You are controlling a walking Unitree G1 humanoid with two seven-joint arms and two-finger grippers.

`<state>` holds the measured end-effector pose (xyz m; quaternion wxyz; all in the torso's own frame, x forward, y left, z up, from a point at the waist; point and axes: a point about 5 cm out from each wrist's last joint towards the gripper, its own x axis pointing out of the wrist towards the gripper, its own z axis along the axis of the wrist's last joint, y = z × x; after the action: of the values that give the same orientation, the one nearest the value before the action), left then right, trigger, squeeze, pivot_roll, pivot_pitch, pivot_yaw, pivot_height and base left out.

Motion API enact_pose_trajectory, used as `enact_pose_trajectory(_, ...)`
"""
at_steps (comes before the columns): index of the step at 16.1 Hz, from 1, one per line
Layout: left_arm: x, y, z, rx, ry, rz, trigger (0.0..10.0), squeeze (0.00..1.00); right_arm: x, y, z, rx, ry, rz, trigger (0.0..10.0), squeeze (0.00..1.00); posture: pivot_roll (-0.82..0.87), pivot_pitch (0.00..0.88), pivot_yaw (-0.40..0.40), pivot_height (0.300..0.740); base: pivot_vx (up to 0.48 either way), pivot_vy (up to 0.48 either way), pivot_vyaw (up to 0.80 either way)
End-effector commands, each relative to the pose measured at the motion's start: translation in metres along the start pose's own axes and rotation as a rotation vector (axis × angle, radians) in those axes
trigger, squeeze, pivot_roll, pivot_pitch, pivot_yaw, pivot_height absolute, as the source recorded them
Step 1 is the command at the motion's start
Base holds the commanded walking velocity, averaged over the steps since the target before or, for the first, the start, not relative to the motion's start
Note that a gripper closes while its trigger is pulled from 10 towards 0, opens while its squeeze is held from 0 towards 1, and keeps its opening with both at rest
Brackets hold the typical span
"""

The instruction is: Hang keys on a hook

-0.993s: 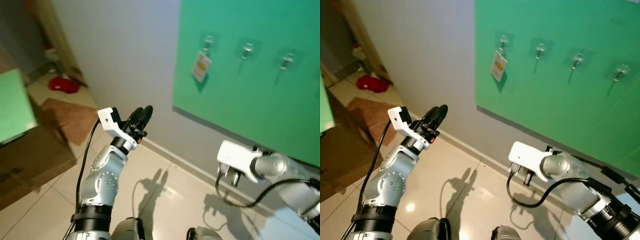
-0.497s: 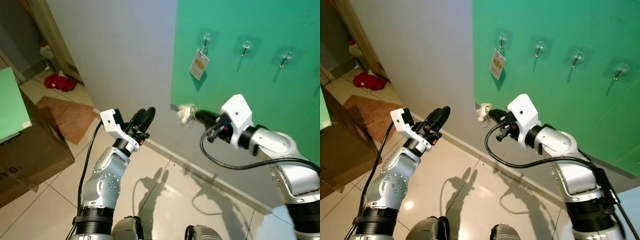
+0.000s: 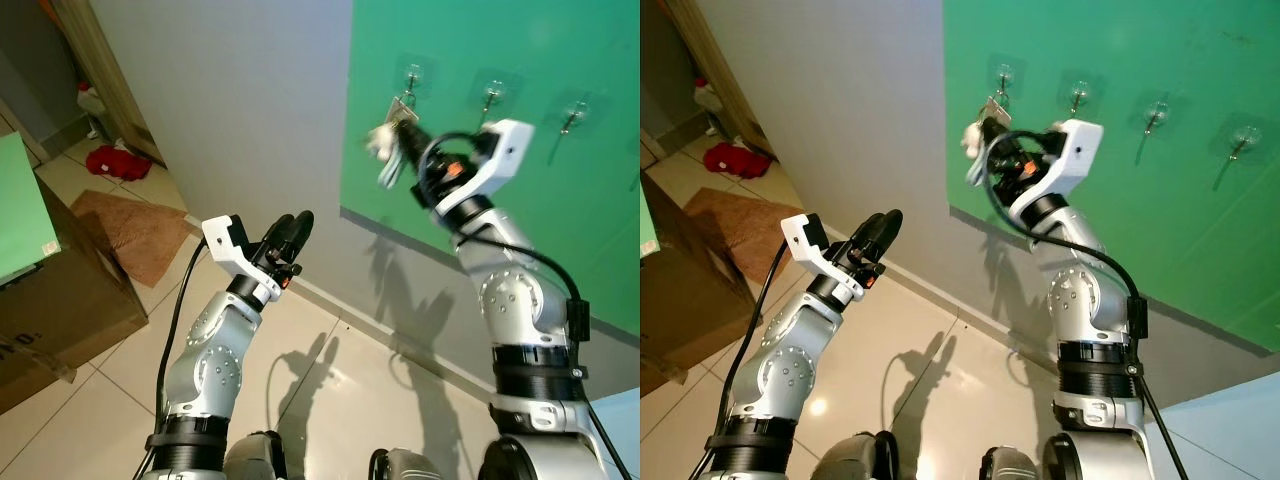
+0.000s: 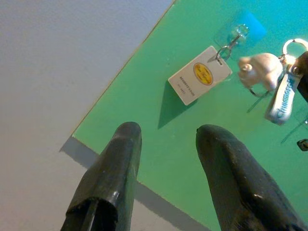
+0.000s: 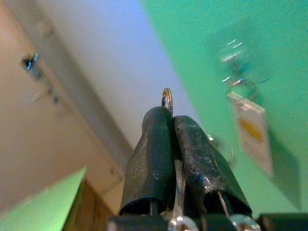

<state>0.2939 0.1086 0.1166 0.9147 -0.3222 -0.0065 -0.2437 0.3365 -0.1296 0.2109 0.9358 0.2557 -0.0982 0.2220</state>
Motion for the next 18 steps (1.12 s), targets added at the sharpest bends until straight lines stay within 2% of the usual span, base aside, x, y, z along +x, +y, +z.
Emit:
enact_pose_trajectory(1,-0.003,0.000,0.002,0.008,-0.001,0.008,10.0,0.00,0.003,-0.006,0.006,0.045,-0.056,-0.043,10.0,0.00,0.03,0.155,0.014,0.740,0.000,0.000,0.00)
enact_pose_trajectory(3,-0.004,0.000,0.002,0.010,0.000,0.012,10.0,0.00,0.004,-0.013,0.009,0.078,-0.092,-0.097,10.0,0.00,0.04,0.160,0.017,0.740,0.000,0.000,0.00)
enact_pose_trajectory(5,-0.004,0.000,0.003,0.011,0.000,0.011,10.0,0.00,0.001,-0.028,0.013,0.117,-0.142,-0.183,10.0,0.00,0.04,0.162,0.021,0.740,0.000,0.000,0.00)
enact_pose_trajectory(10,-0.004,-0.002,0.005,0.013,0.002,0.005,10.0,0.00,0.000,-0.044,0.024,0.128,-0.212,-0.267,10.0,0.00,0.04,0.163,0.031,0.740,0.000,0.000,0.00)
enact_pose_trajectory(13,-0.004,-0.003,0.005,0.014,0.003,0.002,10.0,0.00,0.000,-0.048,0.023,0.127,-0.207,-0.279,10.0,0.00,0.05,0.162,0.030,0.740,0.000,0.000,0.00)
enact_pose_trajectory(16,-0.004,-0.004,0.006,0.016,0.006,-0.009,10.0,0.00,0.001,-0.057,0.014,0.131,-0.158,-0.367,10.0,0.00,0.05,0.162,0.030,0.740,0.000,0.000,0.00)
enact_pose_trajectory(18,-0.004,-0.005,0.006,0.016,0.006,-0.012,10.0,0.00,0.001,-0.058,0.012,0.129,-0.149,-0.383,10.0,0.00,0.05,0.162,0.030,0.740,0.000,0.000,0.00)
